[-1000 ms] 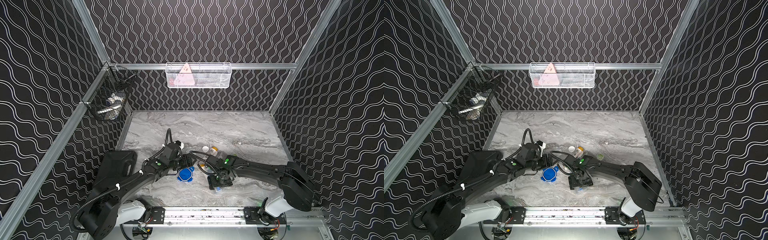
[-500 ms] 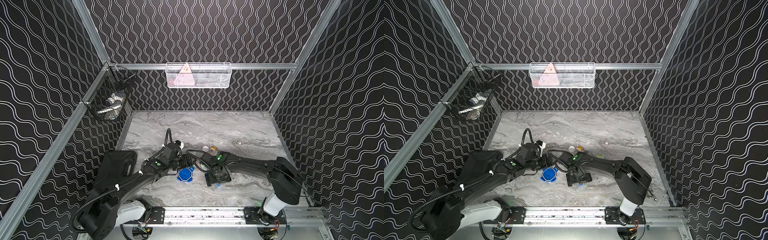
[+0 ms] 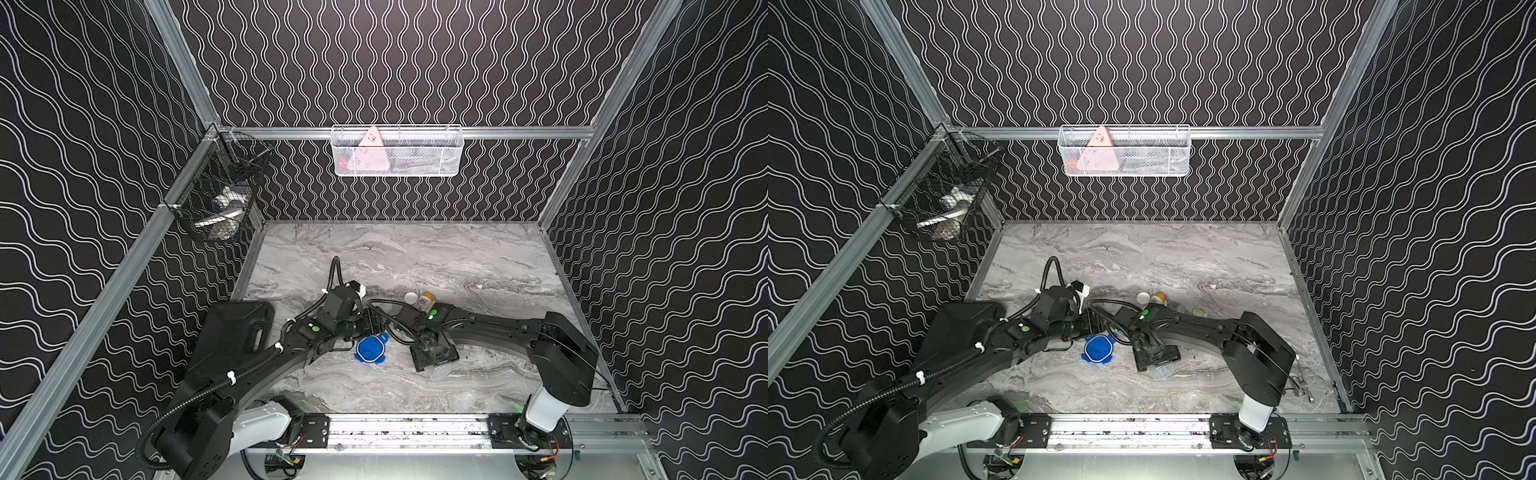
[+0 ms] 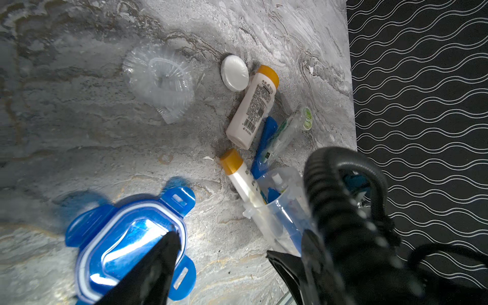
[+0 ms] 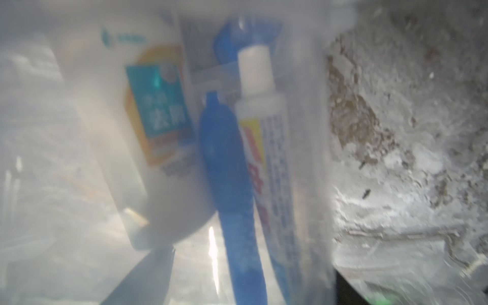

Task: Take out toiletry kits
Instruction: 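Pick up the container from the center of the board, then pour the toiletry kits out of the container.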

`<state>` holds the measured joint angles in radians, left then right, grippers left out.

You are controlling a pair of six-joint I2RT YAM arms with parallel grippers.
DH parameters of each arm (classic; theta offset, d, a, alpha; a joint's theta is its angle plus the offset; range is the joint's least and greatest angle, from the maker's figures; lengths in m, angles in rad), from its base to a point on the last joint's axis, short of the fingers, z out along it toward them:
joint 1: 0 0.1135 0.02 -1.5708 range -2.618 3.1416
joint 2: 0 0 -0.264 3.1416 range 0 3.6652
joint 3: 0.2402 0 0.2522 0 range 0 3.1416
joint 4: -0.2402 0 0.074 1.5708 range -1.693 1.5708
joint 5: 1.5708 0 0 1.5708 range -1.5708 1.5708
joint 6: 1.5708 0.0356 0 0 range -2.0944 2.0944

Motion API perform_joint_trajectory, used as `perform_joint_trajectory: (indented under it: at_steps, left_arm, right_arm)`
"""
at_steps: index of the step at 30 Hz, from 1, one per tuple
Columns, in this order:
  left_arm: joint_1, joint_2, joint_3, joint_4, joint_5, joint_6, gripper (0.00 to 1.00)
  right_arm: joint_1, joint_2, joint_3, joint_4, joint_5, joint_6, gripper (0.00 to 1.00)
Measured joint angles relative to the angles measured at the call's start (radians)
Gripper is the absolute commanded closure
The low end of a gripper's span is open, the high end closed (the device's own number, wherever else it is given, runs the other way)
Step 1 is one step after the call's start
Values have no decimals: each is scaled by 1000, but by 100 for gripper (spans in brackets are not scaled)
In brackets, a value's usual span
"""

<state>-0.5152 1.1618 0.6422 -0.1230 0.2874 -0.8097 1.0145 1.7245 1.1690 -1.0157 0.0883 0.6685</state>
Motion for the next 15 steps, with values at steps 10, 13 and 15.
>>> perform_joint_trajectory:
  at_steps: [10,13,15]
  left_arm:
    - [8,-34,52,-39,-15,21,21]
    - [12,-53,63,-58,-21,24,20]
    - [14,-62,64,-66,-24,26,20]
  right_arm:
    - [-121,-42,206,-263,-79,-58,33]
    - [-182,0,273,-284,-98,-88,34]
    - [-190,19,290,-289,-113,-109,34]
